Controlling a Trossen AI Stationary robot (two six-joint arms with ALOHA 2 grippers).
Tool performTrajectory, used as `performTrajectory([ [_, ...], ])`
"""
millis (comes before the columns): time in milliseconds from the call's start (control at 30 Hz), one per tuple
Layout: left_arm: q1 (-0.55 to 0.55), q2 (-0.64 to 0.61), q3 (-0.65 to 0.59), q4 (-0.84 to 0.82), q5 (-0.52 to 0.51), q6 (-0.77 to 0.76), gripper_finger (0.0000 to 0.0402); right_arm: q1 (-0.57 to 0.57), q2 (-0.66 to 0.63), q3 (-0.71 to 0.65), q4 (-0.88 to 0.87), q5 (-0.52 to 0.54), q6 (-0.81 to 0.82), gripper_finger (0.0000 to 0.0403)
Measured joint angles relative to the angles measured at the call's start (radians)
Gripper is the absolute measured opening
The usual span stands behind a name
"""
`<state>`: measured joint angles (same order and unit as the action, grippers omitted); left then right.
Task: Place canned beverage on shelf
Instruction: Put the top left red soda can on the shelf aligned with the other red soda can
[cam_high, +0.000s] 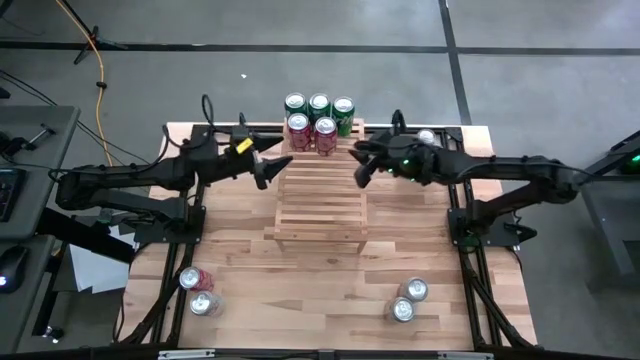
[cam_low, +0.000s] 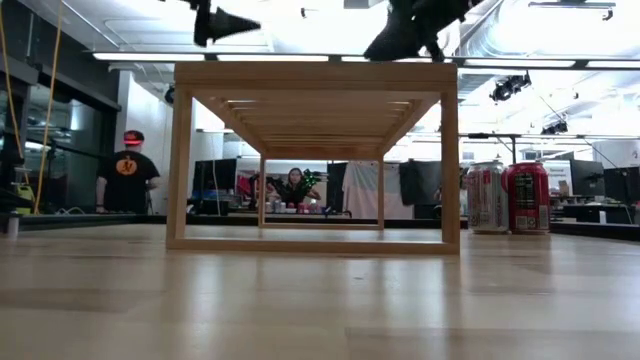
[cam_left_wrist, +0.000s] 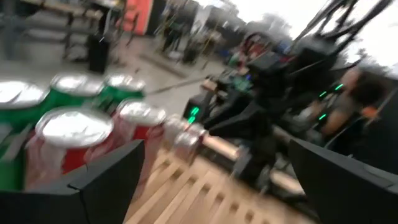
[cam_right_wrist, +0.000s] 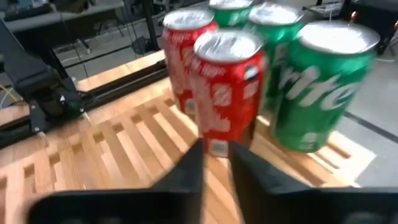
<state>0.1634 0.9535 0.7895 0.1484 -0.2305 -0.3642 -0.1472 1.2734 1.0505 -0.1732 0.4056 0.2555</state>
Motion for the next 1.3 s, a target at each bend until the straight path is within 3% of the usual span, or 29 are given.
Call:
performTrajectory([
  [67,-0.001,0.0,0.0,-0.042,-0.035,0.001,0.039,0.001,0.045,-0.008,0.047,-0.014,0.007,0.0017],
  [233,0.0,0.004,0.0,-0.152,-0.107,0.019,0.039,-0.013,0.167,-0.008,0.173,-0.02,0.035,0.0018],
  [533,0.0,0.011,0.0,-0.272,-0.135,0.009,0.039,-0.035,0.269,-0.009,0.19,-0.021,0.04,0.0001],
  [700,0.0,0.016,-0.001,-0.284,-0.183,0.017,0.039,-0.056,0.281,-0.008,0.221,-0.021,0.035,0.0001],
  [1300,0.0,0.018,-0.001,-0.279,-0.185,0.019,0.039,-0.09,0.281,-0.008,0.289,-0.068,0.016,0.0],
])
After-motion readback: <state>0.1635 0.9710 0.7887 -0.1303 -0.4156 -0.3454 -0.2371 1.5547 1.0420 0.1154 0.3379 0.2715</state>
